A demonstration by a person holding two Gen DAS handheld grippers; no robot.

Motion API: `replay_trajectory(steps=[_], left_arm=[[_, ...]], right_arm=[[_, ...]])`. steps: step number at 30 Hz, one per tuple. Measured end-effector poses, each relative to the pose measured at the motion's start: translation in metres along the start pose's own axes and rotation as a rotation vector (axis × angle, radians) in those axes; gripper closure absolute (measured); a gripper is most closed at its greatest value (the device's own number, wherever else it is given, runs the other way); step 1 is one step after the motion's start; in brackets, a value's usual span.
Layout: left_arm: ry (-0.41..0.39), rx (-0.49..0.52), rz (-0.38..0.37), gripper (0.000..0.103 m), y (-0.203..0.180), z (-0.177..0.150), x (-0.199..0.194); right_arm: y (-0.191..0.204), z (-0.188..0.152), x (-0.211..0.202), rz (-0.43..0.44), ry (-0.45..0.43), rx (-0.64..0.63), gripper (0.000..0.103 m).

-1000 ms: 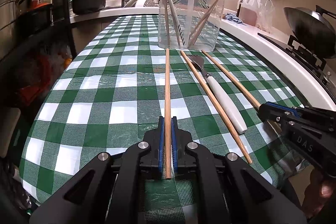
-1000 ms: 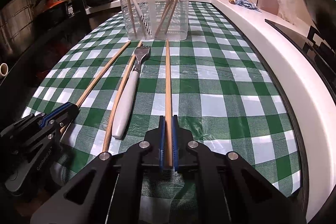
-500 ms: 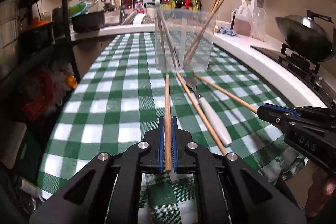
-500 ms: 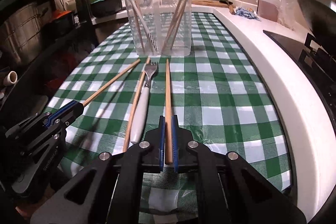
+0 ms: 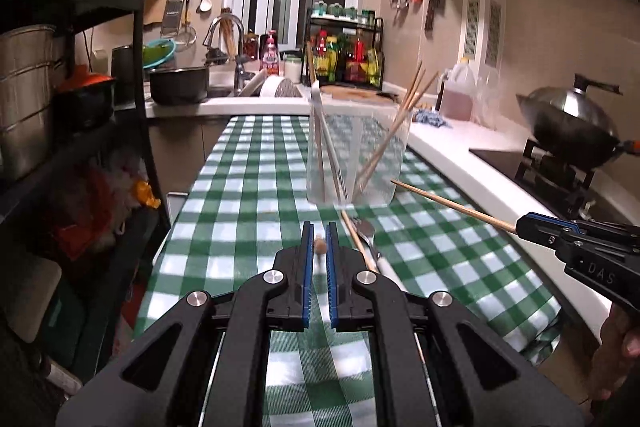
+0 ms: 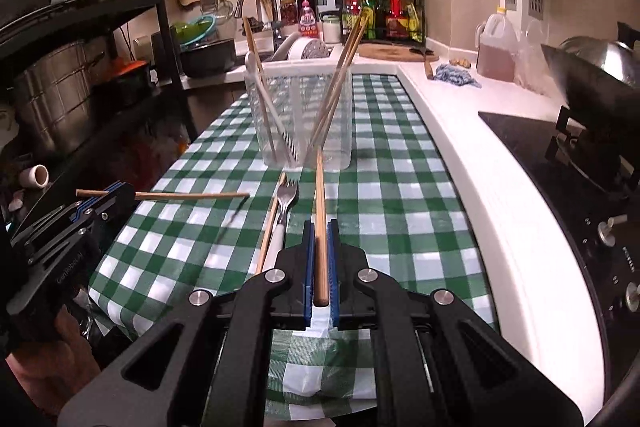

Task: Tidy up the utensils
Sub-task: 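Lift both held chopsticks upright toward the clear container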

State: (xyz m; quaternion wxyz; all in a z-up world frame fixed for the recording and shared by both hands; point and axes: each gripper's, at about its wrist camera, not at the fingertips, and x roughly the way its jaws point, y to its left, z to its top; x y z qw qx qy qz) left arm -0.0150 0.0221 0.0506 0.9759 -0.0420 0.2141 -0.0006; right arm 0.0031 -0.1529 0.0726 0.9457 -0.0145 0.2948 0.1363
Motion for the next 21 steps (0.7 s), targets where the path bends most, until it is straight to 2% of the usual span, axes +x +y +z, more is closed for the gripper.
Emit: replay_trajectory(steps=[21], left_arm=[[-0.068, 0.016, -0.042, 0.097, 0.001, 0.042, -0.011]], right_arm=[[-0.002, 0.045, -0.031, 0.034, -0.099, -0.024, 0.097]])
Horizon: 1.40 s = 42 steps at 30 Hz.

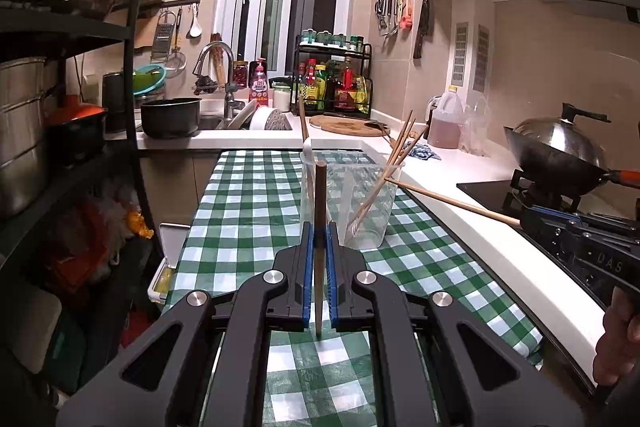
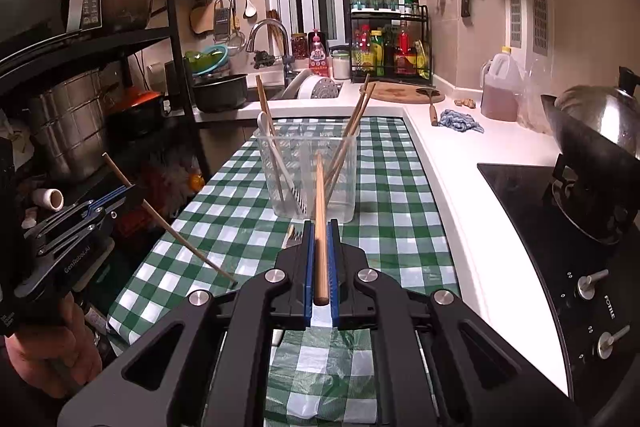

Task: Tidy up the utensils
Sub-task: 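Lift both held chopsticks upright toward the clear container, then lower both chopsticks into the container and open both grippers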

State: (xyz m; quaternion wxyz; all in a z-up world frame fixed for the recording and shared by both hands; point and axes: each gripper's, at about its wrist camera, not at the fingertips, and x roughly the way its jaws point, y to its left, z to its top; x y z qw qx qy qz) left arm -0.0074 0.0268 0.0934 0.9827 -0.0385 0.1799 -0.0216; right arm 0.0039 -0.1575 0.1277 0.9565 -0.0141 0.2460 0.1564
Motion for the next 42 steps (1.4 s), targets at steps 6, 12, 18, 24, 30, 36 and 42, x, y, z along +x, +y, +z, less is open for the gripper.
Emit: replay_trajectory(steps=[6, 12, 18, 24, 30, 36, 42], left_arm=[[0.009, -0.008, -0.013, 0.097, 0.003, 0.007, 0.006], [0.0, -0.003, -0.016, 0.097, 0.004, 0.014, 0.006], [0.007, -0.002, -0.024, 0.097, 0.002, 0.015, 0.008], [0.07, 0.004, -0.036, 0.097, 0.001, 0.02, 0.021], [0.118, 0.017, -0.049, 0.097, 0.0, 0.028, 0.034], [0.126, 0.019, -0.062, 0.097, -0.001, 0.03, 0.043], [0.14, 0.024, -0.074, 0.097, -0.001, 0.031, 0.053]], right_arm=[[0.002, 0.011, -0.003, 0.001, -0.024, -0.009, 0.097], [0.001, 0.017, -0.004, 0.006, -0.031, -0.016, 0.097], [-0.002, 0.026, 0.002, 0.01, -0.038, -0.005, 0.097], [0.001, 0.043, 0.018, 0.036, 0.027, -0.034, 0.097], [0.001, 0.053, 0.036, 0.039, 0.05, -0.027, 0.097], [-0.004, 0.046, 0.051, 0.043, 0.042, 0.012, 0.096], [-0.008, 0.04, 0.063, 0.04, 0.052, 0.023, 0.097]])
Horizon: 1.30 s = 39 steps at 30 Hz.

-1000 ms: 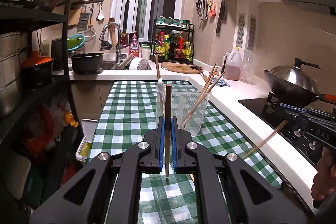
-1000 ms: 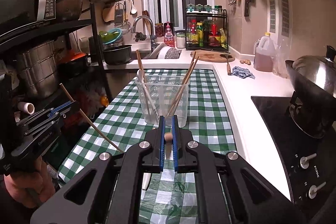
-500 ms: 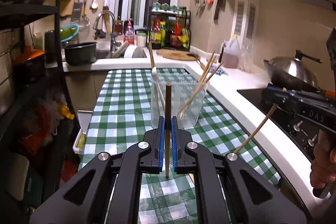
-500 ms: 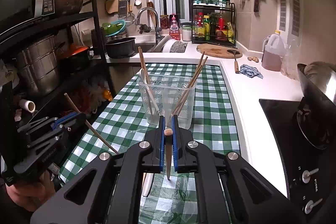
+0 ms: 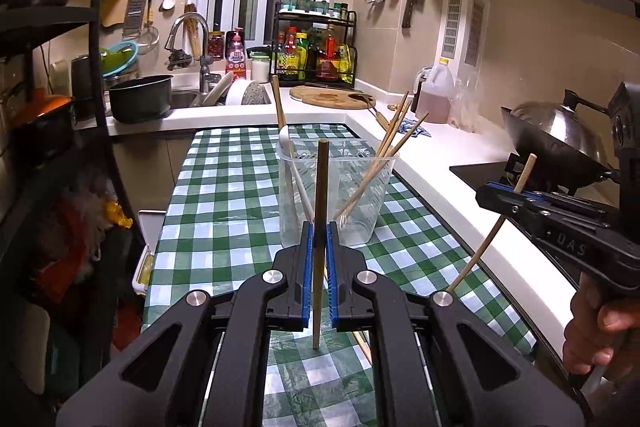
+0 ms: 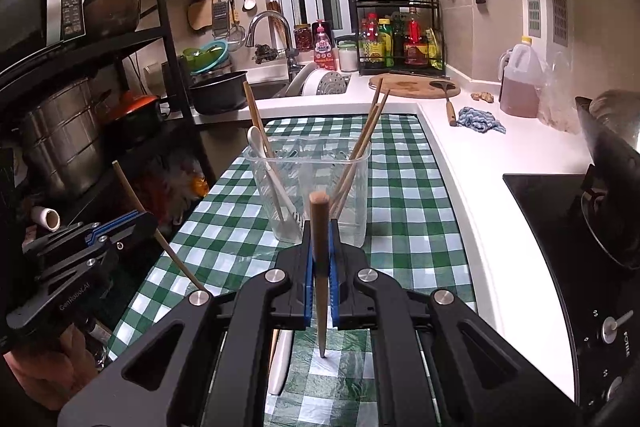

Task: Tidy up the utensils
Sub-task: 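Lower both chopsticks into the container and open both grippers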

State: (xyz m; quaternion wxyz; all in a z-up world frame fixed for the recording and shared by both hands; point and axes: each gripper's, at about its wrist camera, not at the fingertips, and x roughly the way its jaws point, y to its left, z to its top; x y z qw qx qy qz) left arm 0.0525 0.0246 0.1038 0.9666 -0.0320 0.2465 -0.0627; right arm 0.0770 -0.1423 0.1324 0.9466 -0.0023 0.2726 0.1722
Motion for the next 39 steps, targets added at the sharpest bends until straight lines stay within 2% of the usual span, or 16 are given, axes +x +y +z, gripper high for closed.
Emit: replay_trajectory(steps=[10, 22, 32, 39], left_arm=[[0.039, 0.006, -0.008, 0.097, 0.009, 0.02, 0.009], [0.064, 0.015, -0.059, 0.097, 0.02, 0.088, 0.011], [-0.008, 0.042, -0.098, 0.097, 0.017, 0.154, 0.015], [-0.084, 0.025, -0.116, 0.097, 0.019, 0.193, 0.031]], right_arm=[[0.006, 0.012, 0.007, 0.009, 0.023, -0.045, 0.097], [0.012, 0.085, -0.006, 0.032, 0.012, -0.075, 0.097], [0.016, 0.164, -0.007, 0.028, -0.066, -0.092, 0.097], [0.017, 0.201, 0.001, -0.005, -0.151, -0.094, 0.097]])
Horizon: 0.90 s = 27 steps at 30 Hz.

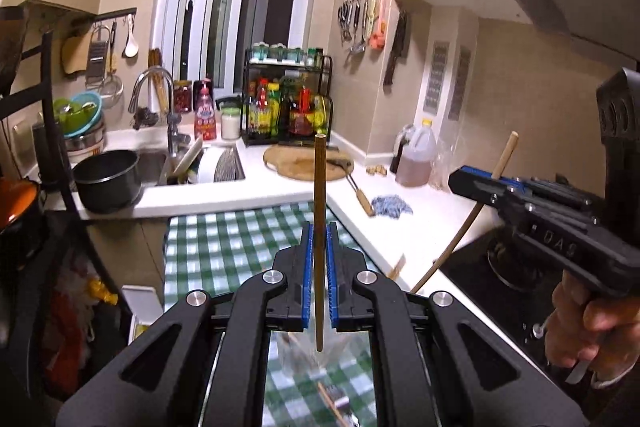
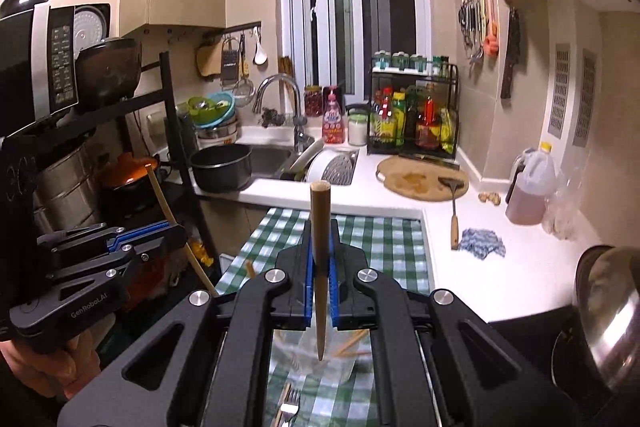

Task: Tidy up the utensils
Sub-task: 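Lower both chopsticks into the container and open both grippers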

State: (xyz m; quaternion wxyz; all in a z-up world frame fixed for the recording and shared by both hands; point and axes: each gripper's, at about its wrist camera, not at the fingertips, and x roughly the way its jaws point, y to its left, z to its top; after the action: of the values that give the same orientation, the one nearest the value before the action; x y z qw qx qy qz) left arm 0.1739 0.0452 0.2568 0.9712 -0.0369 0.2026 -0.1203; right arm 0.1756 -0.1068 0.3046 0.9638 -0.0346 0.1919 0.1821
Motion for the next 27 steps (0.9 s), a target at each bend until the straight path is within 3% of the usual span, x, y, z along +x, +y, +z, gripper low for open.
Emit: replay_trajectory(steps=[5, 13, 23, 25, 27], left_arm=[[0.006, -0.042, -0.009, 0.097, 0.01, -0.001, 0.03], [0.132, -0.047, 0.0, 0.097, 0.022, -0.042, 0.092], [0.185, -0.049, -0.004, 0.097, 0.026, -0.062, 0.115], [0.198, -0.041, 0.0, 0.091, 0.024, -0.063, 0.117], [0.177, -0.047, 0.006, 0.075, 0.026, -0.061, 0.108]], right_arm=[[-0.003, -0.006, 0.028, -0.021, -0.017, 0.0, 0.097], [-0.016, -0.043, 0.082, -0.021, 0.069, 0.032, 0.097], [-0.016, -0.068, 0.109, -0.018, 0.122, 0.038, 0.097], [-0.016, -0.07, 0.11, -0.024, 0.132, 0.036, 0.092], [-0.018, -0.069, 0.107, -0.034, 0.137, 0.04, 0.065]])
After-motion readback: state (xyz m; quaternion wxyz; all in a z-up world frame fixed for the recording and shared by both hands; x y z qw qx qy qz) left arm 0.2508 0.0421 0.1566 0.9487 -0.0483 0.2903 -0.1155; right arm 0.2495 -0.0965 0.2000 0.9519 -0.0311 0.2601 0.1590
